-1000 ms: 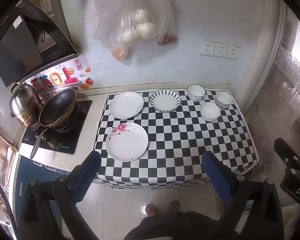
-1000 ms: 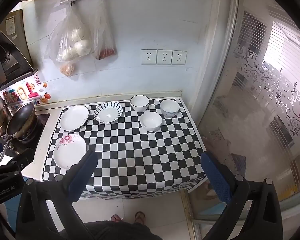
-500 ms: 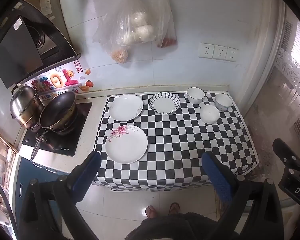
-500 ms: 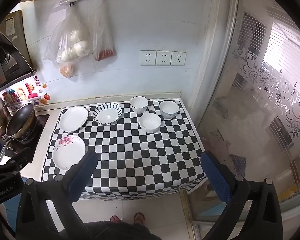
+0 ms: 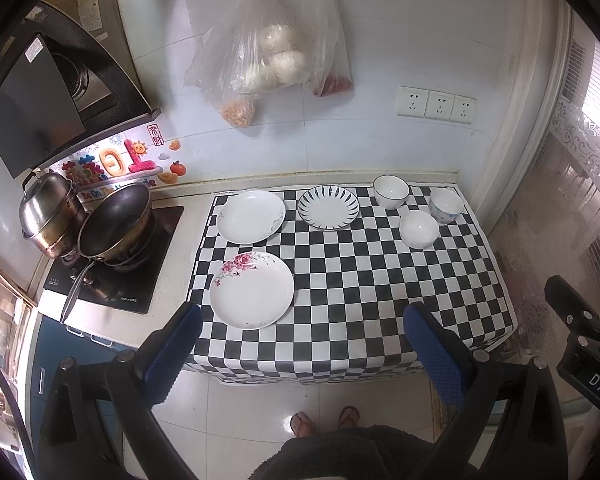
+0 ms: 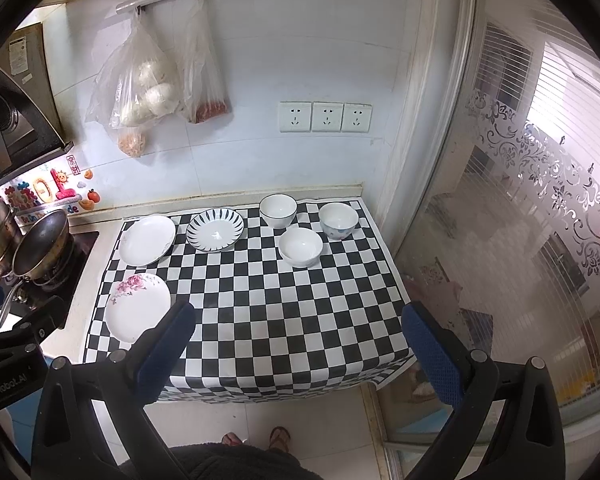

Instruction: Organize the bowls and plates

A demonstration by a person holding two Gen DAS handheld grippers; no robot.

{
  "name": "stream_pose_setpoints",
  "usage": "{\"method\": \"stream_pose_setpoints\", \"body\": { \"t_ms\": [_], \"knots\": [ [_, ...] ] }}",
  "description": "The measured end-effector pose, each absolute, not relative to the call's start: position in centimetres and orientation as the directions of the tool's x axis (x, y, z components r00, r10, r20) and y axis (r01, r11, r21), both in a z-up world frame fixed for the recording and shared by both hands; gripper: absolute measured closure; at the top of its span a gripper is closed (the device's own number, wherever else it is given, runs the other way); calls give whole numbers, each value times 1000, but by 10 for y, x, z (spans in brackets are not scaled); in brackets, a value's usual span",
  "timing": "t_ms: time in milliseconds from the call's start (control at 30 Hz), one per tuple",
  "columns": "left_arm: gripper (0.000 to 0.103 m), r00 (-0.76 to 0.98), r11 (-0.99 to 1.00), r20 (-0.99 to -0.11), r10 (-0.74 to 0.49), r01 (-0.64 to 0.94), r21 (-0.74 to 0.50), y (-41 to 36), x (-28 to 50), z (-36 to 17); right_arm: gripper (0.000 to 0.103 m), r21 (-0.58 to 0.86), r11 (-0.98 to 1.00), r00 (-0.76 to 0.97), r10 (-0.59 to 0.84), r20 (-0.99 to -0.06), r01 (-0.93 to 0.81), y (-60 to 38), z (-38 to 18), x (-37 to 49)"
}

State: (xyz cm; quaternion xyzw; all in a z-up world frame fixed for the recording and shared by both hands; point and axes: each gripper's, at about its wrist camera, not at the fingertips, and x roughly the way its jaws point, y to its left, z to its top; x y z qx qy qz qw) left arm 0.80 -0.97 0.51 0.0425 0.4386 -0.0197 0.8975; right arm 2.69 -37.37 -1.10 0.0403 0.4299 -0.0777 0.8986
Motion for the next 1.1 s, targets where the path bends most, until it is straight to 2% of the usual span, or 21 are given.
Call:
{"method": "stream_pose_setpoints", "body": {
  "t_ms": [1100],
  "knots": [
    [0, 623, 995, -782, -9, 80, 52, -15, 11, 7, 0, 1, 985, 631, -111, -767, 175, -370, -12, 25]
  ]
}}
